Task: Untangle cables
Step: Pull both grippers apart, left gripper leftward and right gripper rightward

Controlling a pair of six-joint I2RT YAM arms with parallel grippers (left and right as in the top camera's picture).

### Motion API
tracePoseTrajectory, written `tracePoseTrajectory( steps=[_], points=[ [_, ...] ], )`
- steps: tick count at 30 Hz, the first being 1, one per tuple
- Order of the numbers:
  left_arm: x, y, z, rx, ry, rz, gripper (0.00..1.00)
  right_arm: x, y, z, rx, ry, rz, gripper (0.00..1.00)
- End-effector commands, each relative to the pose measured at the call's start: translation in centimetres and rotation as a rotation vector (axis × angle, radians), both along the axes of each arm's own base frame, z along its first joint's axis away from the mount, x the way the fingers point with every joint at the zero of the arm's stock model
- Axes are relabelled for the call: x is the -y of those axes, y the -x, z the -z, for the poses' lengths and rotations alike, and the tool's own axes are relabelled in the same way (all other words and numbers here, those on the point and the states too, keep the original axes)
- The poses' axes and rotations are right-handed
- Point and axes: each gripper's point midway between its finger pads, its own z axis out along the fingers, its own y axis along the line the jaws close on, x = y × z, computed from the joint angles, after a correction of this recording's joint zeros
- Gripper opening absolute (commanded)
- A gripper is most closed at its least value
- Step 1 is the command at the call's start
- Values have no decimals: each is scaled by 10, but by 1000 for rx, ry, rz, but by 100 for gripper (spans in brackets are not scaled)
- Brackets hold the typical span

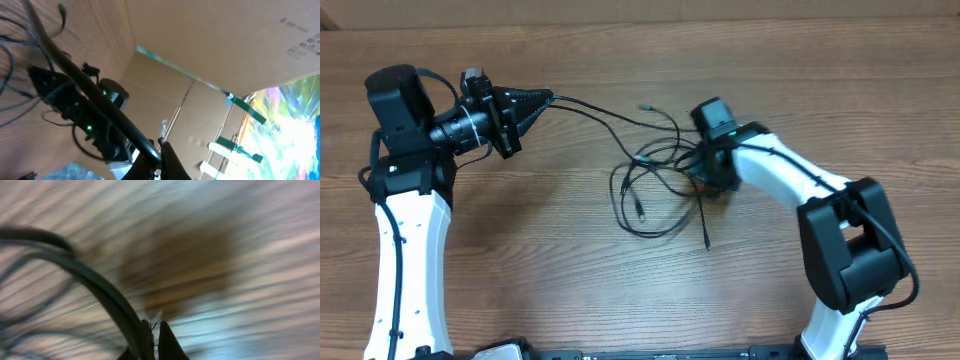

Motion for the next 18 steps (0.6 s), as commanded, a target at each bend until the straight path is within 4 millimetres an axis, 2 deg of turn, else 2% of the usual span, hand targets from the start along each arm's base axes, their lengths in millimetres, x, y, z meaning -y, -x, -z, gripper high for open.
tracePoseTrajectory(
  steps=[1, 6, 14, 18],
  points=[
    [-8, 2, -16, 99, -42, -3, 4, 41, -3, -2, 0, 123, 75, 4],
    [-8, 2, -17, 125, -58, 4, 4, 67, 2, -1, -41, 167, 77, 7],
    [-12, 0, -16, 164, -95, -3, 4, 89, 6, 0, -82, 190, 49, 9],
    [-22, -3, -14, 240, -168, -23, 4, 95, 7, 1, -92, 191, 64, 8]
  ],
)
